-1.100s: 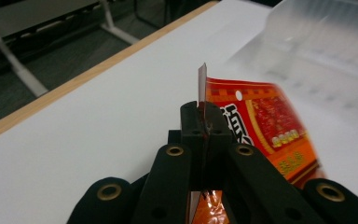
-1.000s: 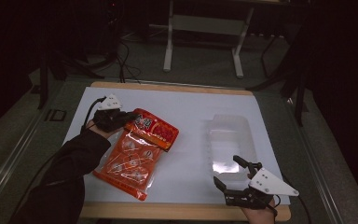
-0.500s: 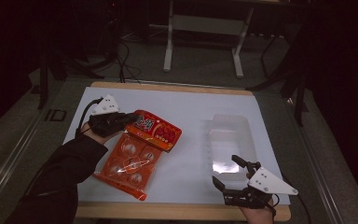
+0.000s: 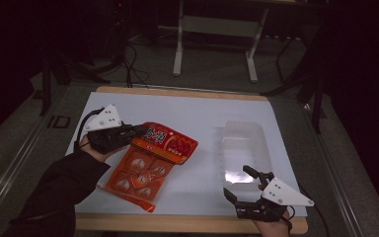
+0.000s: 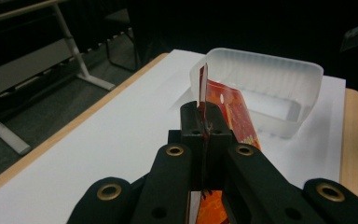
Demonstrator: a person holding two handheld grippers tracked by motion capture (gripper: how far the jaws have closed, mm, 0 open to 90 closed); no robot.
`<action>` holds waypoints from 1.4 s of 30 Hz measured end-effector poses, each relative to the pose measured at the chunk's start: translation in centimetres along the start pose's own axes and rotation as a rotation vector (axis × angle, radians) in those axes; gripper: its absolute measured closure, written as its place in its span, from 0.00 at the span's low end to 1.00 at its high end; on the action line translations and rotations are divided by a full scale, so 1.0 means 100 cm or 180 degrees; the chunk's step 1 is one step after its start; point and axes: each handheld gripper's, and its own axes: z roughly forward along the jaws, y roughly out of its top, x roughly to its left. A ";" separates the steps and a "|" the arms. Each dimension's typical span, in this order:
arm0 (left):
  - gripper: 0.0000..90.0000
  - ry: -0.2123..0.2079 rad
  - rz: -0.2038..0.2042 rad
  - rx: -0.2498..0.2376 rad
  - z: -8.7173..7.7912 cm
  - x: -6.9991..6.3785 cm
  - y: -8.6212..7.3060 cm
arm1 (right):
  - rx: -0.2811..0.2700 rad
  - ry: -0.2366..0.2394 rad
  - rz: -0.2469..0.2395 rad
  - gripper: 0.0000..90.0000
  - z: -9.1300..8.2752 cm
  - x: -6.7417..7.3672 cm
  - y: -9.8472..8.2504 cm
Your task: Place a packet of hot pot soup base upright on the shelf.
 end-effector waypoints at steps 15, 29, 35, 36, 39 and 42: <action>1.00 -0.0354 0.0180 -0.0337 -0.030 -0.035 0.026 | -0.0026 0.0134 -0.0076 0.19 -0.002 0.001 0.011; 1.00 -0.0388 0.0204 -0.0684 -0.026 -0.048 0.052 | -0.0258 0.0483 0.0002 0.25 0.002 -0.044 0.059; 1.00 -0.0496 0.0163 -0.0748 -0.015 -0.052 0.058 | -0.0256 0.0608 0.0057 0.25 0.026 -0.048 0.063; 1.00 -0.0467 0.0184 -0.0763 -0.013 -0.053 0.058 | -0.0229 0.0629 0.0094 0.25 0.030 -0.049 0.062; 1.00 -0.0545 0.0197 -0.0777 -0.009 -0.056 0.061 | -0.0198 0.0685 0.0137 0.25 0.040 -0.049 0.059; 1.00 -0.0595 0.0187 -0.0769 -0.005 -0.056 0.063 | -0.0197 0.0770 0.0205 0.26 0.048 -0.048 0.057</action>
